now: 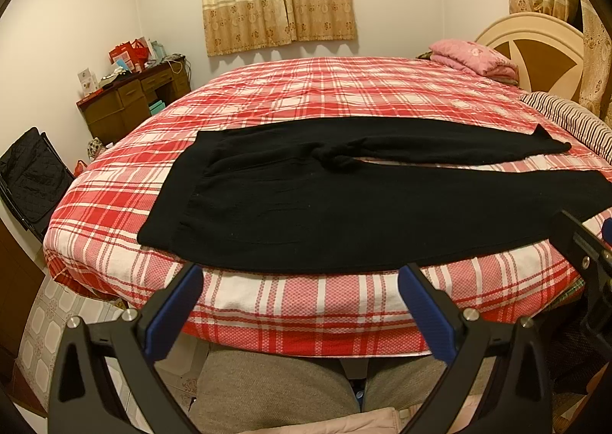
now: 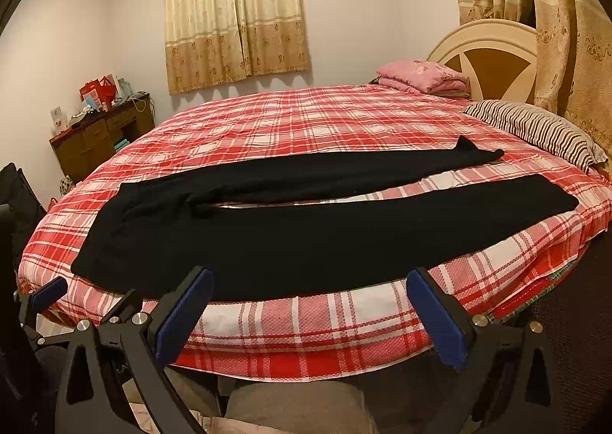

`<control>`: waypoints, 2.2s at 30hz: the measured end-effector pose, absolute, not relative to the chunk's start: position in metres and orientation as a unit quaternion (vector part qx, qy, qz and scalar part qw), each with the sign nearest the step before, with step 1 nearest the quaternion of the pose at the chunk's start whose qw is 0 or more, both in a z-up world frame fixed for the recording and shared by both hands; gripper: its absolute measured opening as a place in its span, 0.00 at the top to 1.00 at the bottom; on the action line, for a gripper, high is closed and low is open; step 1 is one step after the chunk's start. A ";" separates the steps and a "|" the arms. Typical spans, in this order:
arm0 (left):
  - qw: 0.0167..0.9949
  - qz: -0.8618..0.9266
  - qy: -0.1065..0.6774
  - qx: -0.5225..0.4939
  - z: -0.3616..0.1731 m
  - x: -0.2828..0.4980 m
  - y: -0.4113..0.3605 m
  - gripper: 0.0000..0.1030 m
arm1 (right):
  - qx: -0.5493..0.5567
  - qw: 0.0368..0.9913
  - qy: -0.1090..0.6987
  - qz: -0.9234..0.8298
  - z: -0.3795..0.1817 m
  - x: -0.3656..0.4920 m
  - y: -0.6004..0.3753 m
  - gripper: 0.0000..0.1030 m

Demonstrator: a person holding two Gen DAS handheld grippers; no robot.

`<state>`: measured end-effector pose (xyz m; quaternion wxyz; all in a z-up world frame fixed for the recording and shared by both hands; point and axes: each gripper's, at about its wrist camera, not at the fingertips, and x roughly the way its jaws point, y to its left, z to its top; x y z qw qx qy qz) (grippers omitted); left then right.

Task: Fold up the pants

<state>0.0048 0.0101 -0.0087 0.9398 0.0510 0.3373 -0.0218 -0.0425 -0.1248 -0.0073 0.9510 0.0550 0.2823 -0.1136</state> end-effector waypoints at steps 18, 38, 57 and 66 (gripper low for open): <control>0.940 -0.022 0.338 0.052 -0.009 0.004 0.009 0.00 | 0.056 0.949 0.290 -0.112 -0.011 -0.041 -0.124 0.01; 0.937 -0.032 0.345 0.045 -0.011 0.011 0.017 0.00 | 0.062 0.947 0.298 -0.105 -0.013 -0.035 -0.130 0.01; 0.929 -0.001 0.364 0.060 0.002 0.210 0.136 0.07 | 0.042 0.943 0.324 -0.059 -0.021 0.061 -0.165 0.01; 0.897 -0.020 0.442 0.027 -0.026 0.302 0.149 0.31 | 0.052 0.941 0.334 -0.022 -0.025 0.122 -0.154 0.01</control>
